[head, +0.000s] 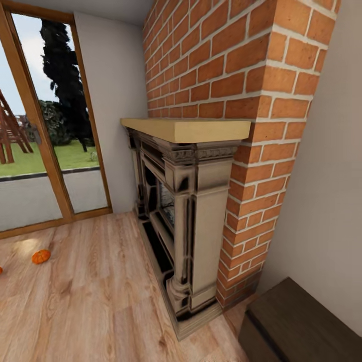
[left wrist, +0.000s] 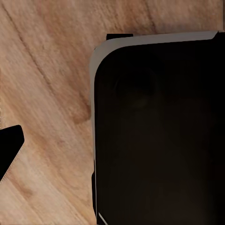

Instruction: Place each of the two pumpkins and all three candles from the living room inside a cabinet in the living room (use any cabinet), then make sure every cabinet is closed, and position the cauldron so it is next to a table in the living room.

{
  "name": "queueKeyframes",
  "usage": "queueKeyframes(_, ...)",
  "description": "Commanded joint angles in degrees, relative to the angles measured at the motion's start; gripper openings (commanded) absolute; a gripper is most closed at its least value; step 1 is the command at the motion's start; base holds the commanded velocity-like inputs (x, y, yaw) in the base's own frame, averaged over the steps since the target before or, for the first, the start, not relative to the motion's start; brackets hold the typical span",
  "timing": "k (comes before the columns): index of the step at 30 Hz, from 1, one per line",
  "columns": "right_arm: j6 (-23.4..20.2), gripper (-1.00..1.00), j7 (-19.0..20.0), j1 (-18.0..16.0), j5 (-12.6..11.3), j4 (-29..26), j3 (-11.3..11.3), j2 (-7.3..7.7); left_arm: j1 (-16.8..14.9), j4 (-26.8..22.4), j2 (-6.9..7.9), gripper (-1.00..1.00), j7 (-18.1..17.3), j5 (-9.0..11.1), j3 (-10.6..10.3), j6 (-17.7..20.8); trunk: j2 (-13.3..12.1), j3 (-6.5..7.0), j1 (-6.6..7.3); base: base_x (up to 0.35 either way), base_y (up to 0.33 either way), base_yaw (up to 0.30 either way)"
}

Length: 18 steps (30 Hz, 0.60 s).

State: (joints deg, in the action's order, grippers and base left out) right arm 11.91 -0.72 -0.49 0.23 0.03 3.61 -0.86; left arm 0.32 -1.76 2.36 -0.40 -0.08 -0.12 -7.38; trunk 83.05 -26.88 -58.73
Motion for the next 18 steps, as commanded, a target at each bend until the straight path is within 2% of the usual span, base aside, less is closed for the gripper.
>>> queueKeyframes(1, 0.2, 1.0, -0.1, 0.0, 0.0, 0.1, 0.3, -0.02, 0.0, -0.1, 0.01, 1.0, 0.0, 0.0, 0.0, -0.1, 0.0, -0.05, 0.0, 0.0, 0.0, -0.261)
queueKeyframes(10, 0.4, 1.0, -0.1, 0.0, 0.0, 0.1, 0.3, -0.02, 0.0, -0.1, -0.75, 1.0, -0.3, 0.2, 0.4, -0.1, 0.0, -0.05, 0.0, 0.0, 0.0, -0.261)
queueKeyframes(18, 0.4, 1.0, -0.1, 0.0, 0.0, 0.1, 0.3, -0.02, 0.0, -0.1, -0.81, 1.0, -0.5, 0.0, 0.2, -0.1, 0.0, -0.05, 0.0, 0.0, 0.0, -0.261)
